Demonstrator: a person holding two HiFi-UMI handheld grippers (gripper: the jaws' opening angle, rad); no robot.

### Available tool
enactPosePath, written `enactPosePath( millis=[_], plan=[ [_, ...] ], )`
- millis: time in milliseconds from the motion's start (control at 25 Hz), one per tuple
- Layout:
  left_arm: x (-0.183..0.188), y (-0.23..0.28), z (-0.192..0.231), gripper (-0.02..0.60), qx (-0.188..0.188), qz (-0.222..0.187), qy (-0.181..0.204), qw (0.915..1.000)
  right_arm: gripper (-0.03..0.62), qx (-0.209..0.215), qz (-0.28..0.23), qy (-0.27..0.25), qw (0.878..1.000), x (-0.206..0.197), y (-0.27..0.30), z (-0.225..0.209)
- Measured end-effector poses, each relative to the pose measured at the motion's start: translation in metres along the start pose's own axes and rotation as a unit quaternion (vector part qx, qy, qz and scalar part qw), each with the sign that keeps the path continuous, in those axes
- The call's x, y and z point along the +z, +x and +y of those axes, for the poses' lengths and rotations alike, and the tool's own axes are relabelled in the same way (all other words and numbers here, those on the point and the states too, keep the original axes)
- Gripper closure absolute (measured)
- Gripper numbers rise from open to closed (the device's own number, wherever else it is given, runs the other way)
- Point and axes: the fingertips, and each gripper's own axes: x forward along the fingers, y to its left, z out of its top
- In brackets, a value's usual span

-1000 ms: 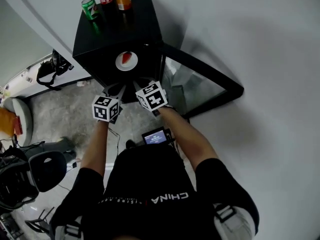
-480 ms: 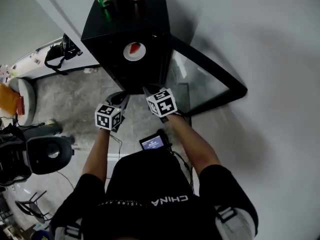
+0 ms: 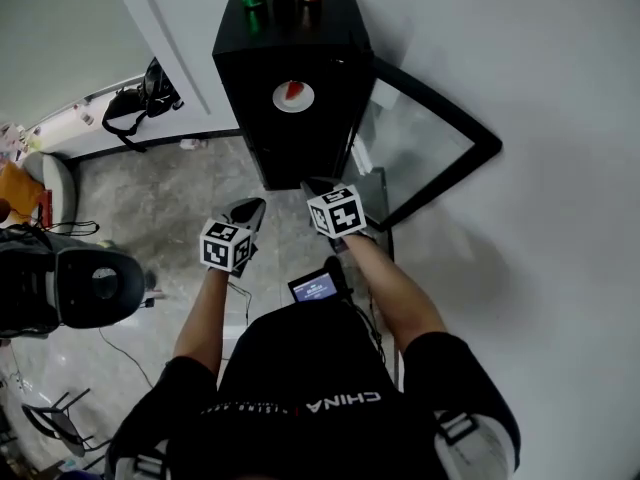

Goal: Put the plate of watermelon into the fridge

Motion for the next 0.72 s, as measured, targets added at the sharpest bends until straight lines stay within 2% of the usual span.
enactPosePath(
  millis=[160, 360, 480, 720],
  plan=[
    [-0.023, -0.042, -0.010, 0.566, 0.001, 0.005, -0.001, 1.0000, 0.576, -0.009, 0.004, 0.000, 1.000, -0.023, -0.021, 0.044],
    [-0.046, -0.085, -0.041, 0.569, -0.022, -0.003, -0.005, 0.9997, 0.577, -0.037, 0.016, 0.014, 0.999, -0.055, -0.058, 0.082],
    [-0.058, -0.094, -0.059, 0.569, -0.034, 0.001, 0.004, 0.9994, 0.577, -0.052, 0.024, 0.016, 0.998, -0.073, -0.079, 0.093],
    [-0.062, -0.087, -0.101, 0.569, -0.047, 0.008, 0.017, 0.9987, 0.577, -0.059, 0.040, -0.030, 0.997, -0.092, -0.112, 0.088]
  ],
)
